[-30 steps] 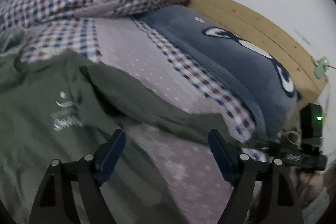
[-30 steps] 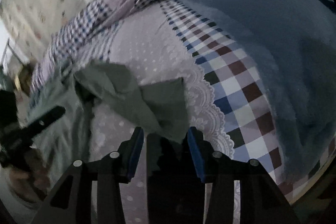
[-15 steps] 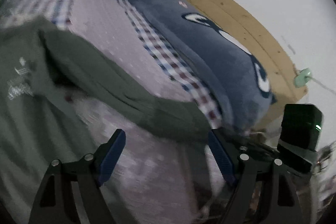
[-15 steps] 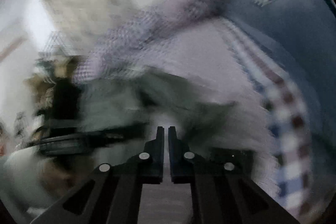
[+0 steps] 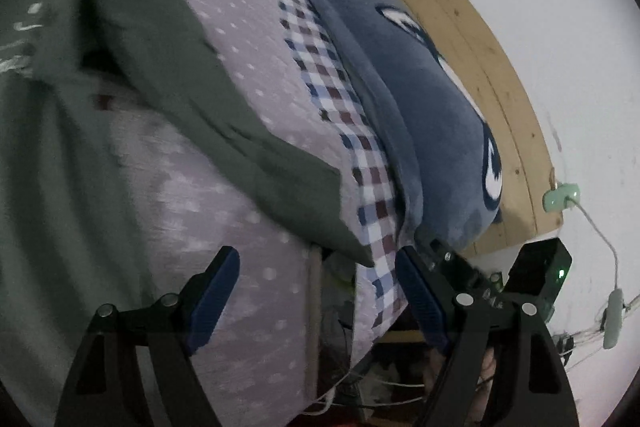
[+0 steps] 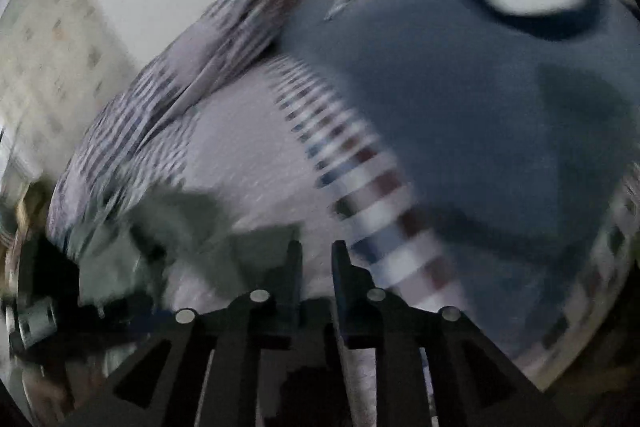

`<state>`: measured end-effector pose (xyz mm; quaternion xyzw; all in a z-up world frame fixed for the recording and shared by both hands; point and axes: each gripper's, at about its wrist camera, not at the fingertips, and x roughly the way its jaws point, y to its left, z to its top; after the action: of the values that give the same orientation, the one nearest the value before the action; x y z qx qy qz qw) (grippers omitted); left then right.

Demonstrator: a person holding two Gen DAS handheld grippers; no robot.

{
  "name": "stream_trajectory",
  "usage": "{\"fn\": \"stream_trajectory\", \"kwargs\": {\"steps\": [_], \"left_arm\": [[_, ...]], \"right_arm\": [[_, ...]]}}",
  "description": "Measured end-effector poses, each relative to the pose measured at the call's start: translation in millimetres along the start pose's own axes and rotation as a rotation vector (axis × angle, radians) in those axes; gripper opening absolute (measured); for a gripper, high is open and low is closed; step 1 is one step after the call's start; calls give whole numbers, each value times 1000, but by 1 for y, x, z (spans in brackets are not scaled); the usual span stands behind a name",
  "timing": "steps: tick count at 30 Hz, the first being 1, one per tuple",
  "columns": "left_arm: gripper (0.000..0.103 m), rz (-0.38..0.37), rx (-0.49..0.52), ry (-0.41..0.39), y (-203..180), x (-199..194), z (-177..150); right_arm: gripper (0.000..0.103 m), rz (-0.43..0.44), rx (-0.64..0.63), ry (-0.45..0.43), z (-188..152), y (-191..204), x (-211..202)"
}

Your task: Fold clothes

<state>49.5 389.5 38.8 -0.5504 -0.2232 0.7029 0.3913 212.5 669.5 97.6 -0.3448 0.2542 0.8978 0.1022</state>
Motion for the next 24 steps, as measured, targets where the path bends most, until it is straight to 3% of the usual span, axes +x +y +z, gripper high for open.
{"fn": "stream_trajectory", "kwargs": {"steps": [4,9,12,13,14,16,19,24], "left_arm": [[76,72,27,45,-23,33,5],[63,185,16,64,-32,61,16],[31,270,-39,74,-20,72,20],[13,289,-57,72,-15,72,20],[6,291,-67,71,-12,71,21],[5,273,-65,66,-8,61,21],[5,257,-35,47,-10,35,21],[4,233,42,5,-20,-24,21]], "right_arm": [[23,-24,115,-62,7,-24,-11],[24,-8,116,-102,12,-24,-18],[25,-1,81,-113,9,-18,-19],[25,4,68,-115,9,-16,-20],[26,12,52,-116,9,-14,-20],[29,29,9,-119,7,-10,-22],[43,59,-84,-113,3,4,-22],[46,147,-231,-87,-8,32,-19]]}}
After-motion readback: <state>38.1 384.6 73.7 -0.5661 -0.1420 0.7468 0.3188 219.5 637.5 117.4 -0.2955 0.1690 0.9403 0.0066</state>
